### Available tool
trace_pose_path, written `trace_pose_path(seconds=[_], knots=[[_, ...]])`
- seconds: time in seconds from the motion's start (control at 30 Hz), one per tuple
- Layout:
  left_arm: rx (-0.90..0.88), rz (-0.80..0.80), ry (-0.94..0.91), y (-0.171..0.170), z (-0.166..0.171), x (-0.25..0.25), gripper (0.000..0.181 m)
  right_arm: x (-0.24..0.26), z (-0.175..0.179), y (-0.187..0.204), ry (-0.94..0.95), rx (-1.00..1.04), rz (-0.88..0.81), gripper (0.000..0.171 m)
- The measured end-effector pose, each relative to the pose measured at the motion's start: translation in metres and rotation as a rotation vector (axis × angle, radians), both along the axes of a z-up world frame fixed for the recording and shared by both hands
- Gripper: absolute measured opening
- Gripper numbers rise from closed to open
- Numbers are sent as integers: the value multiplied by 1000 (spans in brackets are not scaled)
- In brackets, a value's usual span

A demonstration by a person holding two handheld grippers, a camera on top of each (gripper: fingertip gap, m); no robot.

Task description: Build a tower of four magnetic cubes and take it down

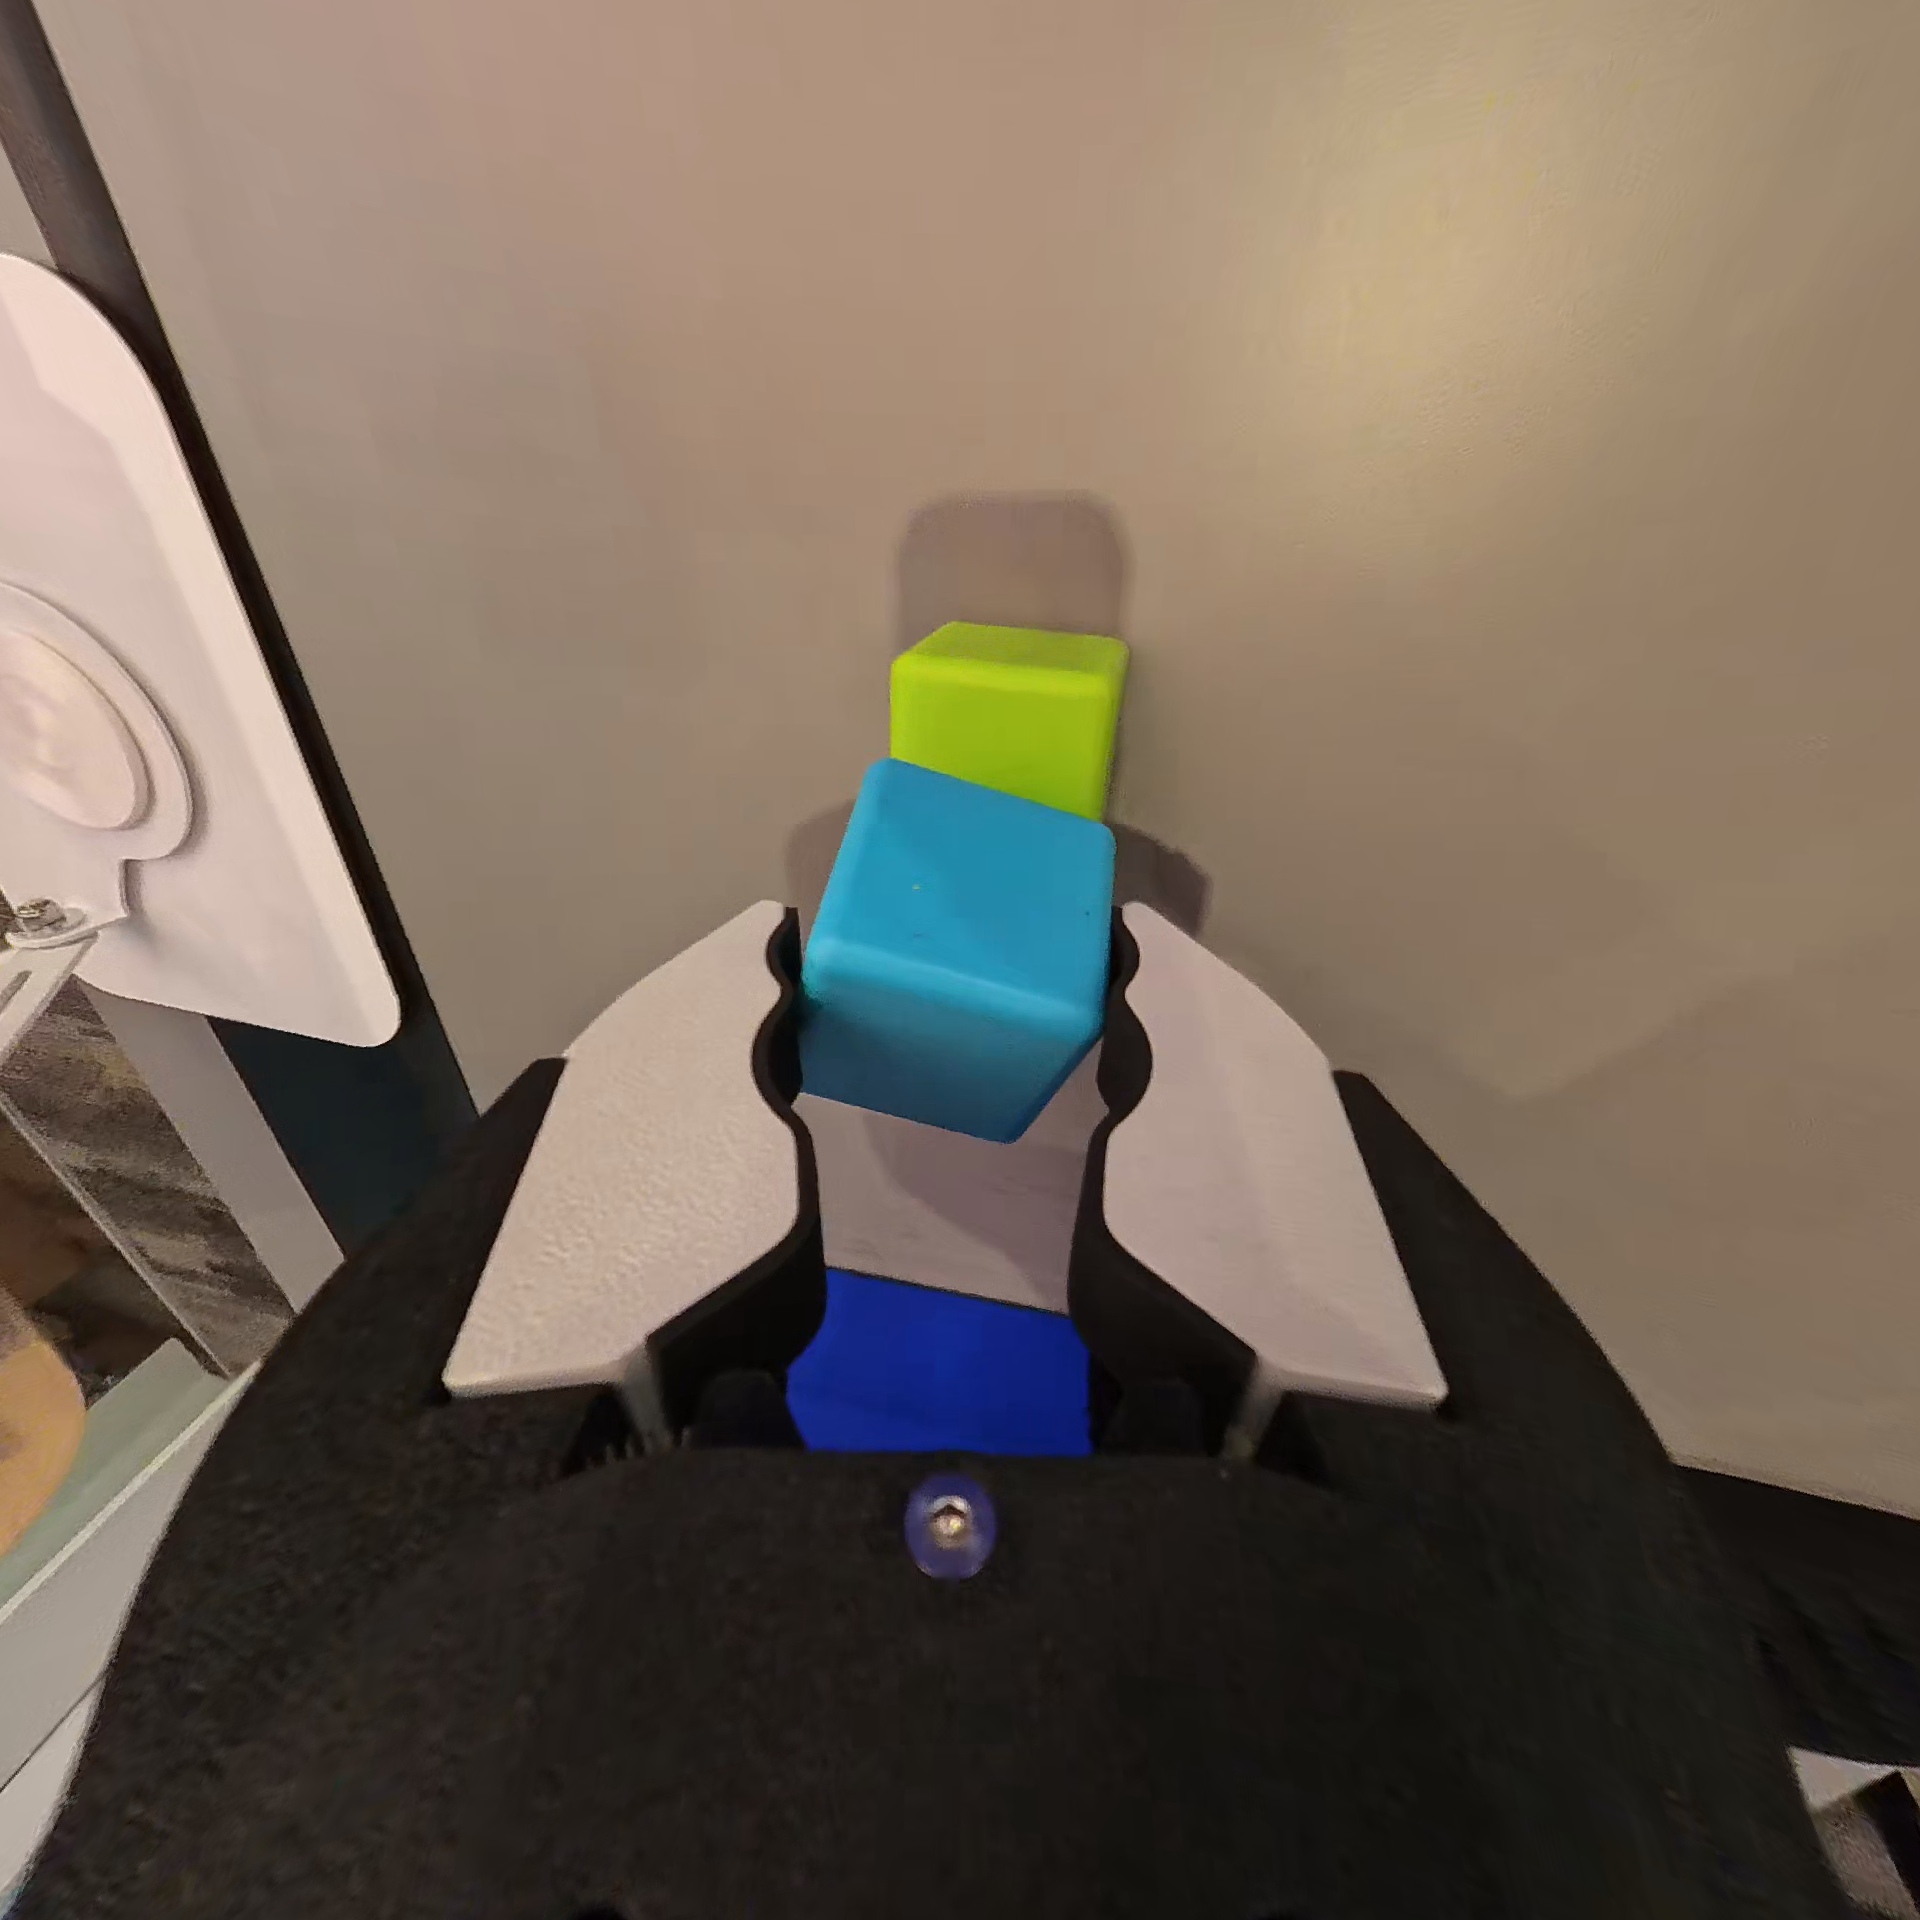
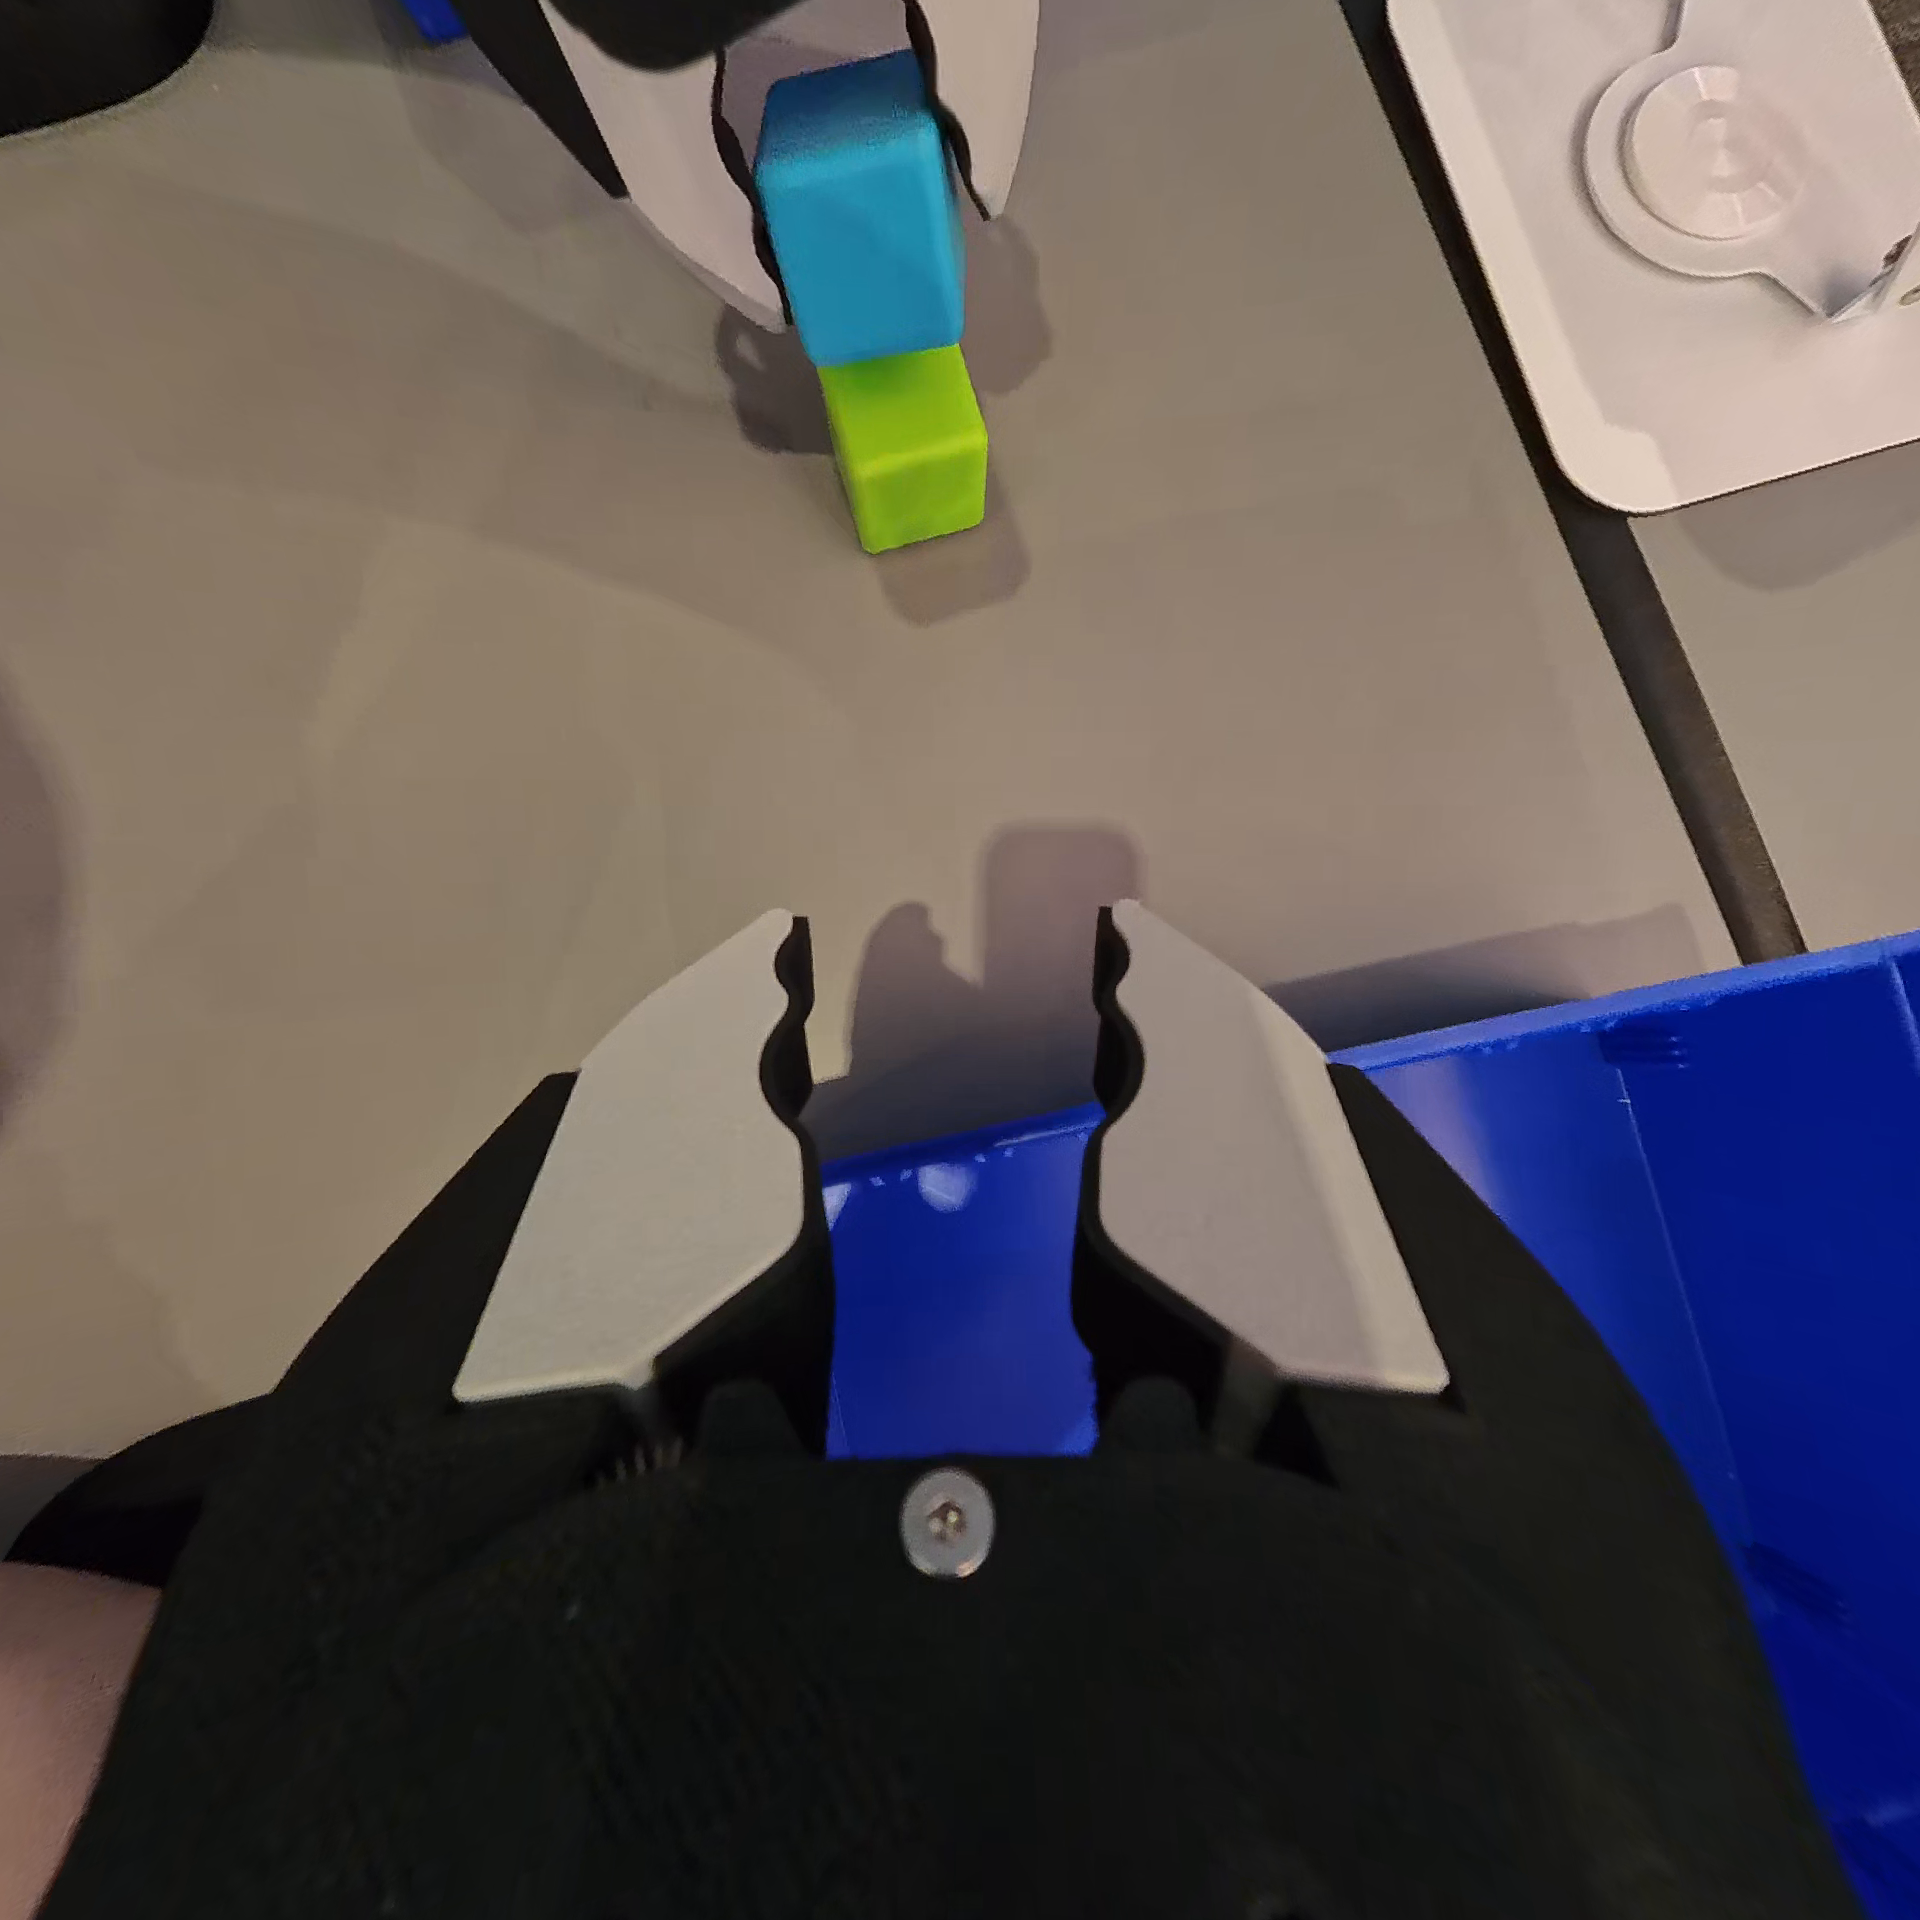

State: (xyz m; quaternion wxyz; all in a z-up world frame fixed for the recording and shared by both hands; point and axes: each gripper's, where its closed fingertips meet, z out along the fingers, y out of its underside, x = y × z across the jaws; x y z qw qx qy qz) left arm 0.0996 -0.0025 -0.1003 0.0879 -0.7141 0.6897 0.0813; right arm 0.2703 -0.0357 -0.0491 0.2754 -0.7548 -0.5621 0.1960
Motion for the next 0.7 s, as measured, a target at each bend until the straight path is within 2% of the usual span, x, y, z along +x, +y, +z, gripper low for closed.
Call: trace_pose_path(seconds=[0.33, 0.47, 0.6, 0.7], knots=[[-21, 14, 72, 0, -11, 13, 55, 3, -4, 1, -13, -17, -1, 53], [-33, 38, 38, 1, -14, 16, 53, 6, -5, 1, -9, -21, -6, 53], [-35, 85, -101, 2, 5, 22, 59, 9, -5, 2, 0, -27, -12, 53], [16, 131, -260, 8, 43, 13, 61, 10, -6, 2, 4, -31, -15, 53]])
